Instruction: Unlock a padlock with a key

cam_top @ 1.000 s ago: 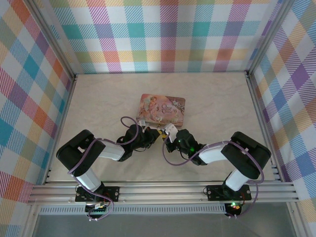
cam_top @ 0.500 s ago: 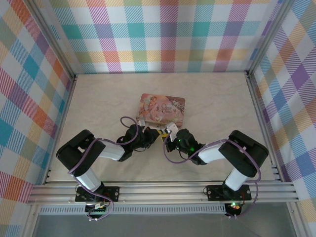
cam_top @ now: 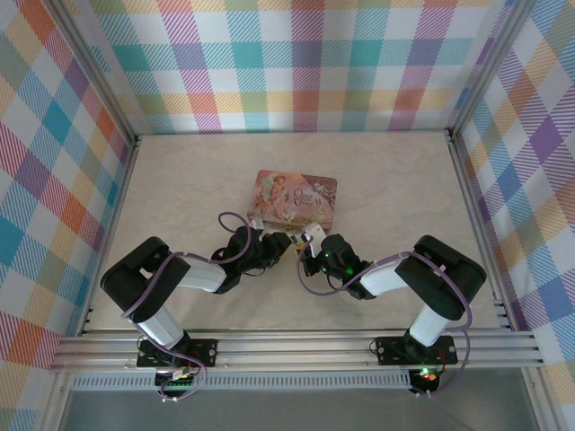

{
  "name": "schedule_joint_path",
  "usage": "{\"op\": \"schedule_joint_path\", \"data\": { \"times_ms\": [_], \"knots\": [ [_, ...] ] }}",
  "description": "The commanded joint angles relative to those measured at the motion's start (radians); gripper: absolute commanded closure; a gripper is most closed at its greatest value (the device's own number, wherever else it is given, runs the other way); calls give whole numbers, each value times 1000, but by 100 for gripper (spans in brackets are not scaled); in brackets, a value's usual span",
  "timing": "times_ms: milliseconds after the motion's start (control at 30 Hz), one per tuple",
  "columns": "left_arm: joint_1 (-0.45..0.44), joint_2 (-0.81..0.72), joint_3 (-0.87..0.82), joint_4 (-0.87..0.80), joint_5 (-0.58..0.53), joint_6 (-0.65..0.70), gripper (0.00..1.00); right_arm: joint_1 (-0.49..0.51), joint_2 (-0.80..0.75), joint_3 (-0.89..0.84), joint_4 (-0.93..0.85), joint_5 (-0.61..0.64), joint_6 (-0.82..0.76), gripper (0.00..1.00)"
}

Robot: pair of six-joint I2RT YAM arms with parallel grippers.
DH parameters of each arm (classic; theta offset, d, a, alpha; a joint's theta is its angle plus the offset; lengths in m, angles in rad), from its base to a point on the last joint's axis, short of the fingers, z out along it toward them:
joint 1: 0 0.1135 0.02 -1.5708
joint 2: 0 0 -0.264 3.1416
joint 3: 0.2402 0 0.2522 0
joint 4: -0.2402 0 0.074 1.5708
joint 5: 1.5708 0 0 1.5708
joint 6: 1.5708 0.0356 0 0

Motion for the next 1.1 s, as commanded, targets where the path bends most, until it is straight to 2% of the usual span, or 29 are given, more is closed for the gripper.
{"op": "schedule_joint_path", "data": {
  "times_ms": [0,333,533,667,733,800,933,1067],
  "knots": [
    [2,-57,-9,-36,-26,16,67,-7,6,-15,8,-5,29,100],
    [57,-242,-8,-248,-44,101,51,-34,-16,-40,58,-63,140,100],
    [128,-434,42,-559,-88,229,46,-46,-24,-48,70,-108,238,100],
    [150,-545,139,-856,-189,358,43,-54,-15,-49,92,-139,288,100],
    [162,-577,175,-937,-217,406,39,-57,-12,-50,103,-154,306,100],
    [184,-596,202,-981,-226,438,33,-60,-7,-52,120,-167,329,100],
    [249,-564,257,-1023,-199,476,14,-63,9,-58,151,-179,363,100],
    [324,-445,352,-1044,-129,541,7,-66,14,-61,153,-182,377,100]
  ]
}}
